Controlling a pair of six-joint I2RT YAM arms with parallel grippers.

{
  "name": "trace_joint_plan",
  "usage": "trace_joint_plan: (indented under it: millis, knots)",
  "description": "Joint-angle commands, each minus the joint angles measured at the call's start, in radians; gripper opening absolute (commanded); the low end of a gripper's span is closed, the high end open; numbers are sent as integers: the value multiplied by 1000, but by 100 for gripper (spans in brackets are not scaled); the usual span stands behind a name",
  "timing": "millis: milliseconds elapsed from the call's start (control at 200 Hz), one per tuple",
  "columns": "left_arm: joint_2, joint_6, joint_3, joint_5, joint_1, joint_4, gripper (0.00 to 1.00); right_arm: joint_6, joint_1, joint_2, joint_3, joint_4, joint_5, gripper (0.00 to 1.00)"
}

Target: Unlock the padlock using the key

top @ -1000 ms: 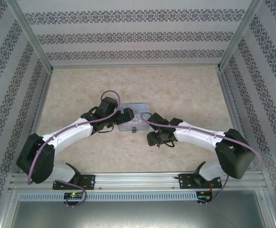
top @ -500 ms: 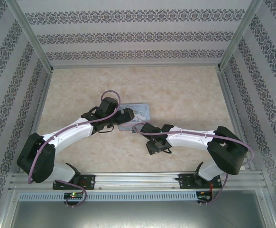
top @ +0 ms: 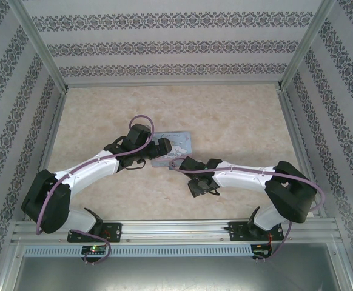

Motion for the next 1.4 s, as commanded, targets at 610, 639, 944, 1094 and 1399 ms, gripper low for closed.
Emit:
trace_joint_plan:
  millis: [610, 639, 944, 1094, 1399]
  knots:
    - [1, -12, 18, 10, -14, 27, 100, -177, -106, 33, 53, 8, -132, 53]
    - [1, -12, 17, 10, -15, 28, 100, -168, -103, 32, 54, 4, -127, 53]
    - [6, -12, 15, 11, -14, 34, 100, -22, -28, -9, 47, -15, -71, 57]
    - [8, -10, 14, 14, -15, 33, 100, -24, -18, 0, 41, -7, -45, 57]
    - [0, -7, 15, 16, -16, 32, 100, -69, -41, 30, 73, -32, -14, 54]
